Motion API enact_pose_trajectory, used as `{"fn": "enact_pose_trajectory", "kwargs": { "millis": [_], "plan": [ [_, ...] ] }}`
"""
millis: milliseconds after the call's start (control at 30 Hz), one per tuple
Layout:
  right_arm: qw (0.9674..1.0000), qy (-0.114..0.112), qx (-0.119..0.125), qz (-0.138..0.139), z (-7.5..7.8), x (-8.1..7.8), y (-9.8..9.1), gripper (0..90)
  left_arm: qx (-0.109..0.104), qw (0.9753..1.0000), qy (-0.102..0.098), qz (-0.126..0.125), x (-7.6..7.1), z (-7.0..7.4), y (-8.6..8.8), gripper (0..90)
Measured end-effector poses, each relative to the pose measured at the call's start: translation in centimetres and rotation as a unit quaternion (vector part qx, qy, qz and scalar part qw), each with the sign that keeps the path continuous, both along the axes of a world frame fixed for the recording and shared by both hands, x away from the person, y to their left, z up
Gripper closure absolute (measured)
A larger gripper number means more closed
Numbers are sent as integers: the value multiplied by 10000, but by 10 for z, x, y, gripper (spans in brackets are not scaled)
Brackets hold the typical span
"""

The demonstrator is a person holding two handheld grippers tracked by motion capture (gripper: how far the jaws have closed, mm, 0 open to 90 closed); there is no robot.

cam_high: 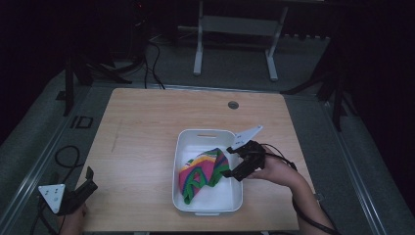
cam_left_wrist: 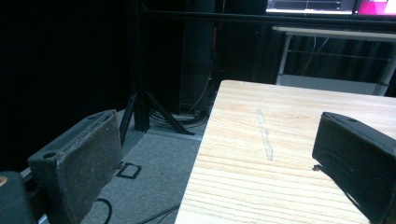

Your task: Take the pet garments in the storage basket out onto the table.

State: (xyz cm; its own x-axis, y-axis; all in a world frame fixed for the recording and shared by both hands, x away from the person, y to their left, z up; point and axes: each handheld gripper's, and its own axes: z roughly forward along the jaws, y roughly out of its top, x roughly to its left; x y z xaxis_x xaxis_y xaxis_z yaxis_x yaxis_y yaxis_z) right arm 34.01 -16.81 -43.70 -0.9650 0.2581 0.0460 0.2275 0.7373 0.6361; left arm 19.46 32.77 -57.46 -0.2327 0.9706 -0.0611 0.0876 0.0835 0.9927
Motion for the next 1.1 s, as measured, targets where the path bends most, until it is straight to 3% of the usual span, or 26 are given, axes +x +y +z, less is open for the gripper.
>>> {"fn": "enact_pose_trajectory", "kwargs": {
  "millis": [333, 500, 567, 667, 700, 733, 867, 1000, 1067, 1100],
  "plan": [
    [9989, 167, -430, 86, -24, 10, 47, 126, 27, 10000, 13, -19, 0, 0, 0, 18],
    [9975, 232, -673, -33, -37, 20, 69, 123, 17, 10000, 12, -42, 0, 0, 0, 19],
    [9958, 273, -878, -44, -43, 22, 77, 114, 16, 10000, 12, -48, 0, 0, 0, 18],
    [9914, 247, -1279, -82, -53, 21, 90, 112, 15, 10000, 12, -54, 0, 0, 0, 19],
    [9914, 247, -1279, -82, -53, 21, 90, 112, 15, 10000, 12, -54, 0, 0, 0, 19],
    [9884, 275, -1484, -151, -62, 20, 100, 112, 16, 10000, 17, -60, 0, 0, 1, 19],
    [9804, 165, -1954, -169, -76, 18, 110, 112, 13, 10000, 15, -65, 0, 0, 1, 18],
    [9694, 118, -2450, 114, -89, 14, 119, 109, 10, 10000, 7, -69, 0, 0, 1, 19],
    [9688, 78, -2476, 103, -90, 13, 121, 145, 10, 10000, 10, -66, 0, 0, 1, 19],
    [9689, 63, -2469, 128, -89, 12, 121, 213, 14, 10000, 12, -67, 0, 0, 1, 18]
  ]
}}
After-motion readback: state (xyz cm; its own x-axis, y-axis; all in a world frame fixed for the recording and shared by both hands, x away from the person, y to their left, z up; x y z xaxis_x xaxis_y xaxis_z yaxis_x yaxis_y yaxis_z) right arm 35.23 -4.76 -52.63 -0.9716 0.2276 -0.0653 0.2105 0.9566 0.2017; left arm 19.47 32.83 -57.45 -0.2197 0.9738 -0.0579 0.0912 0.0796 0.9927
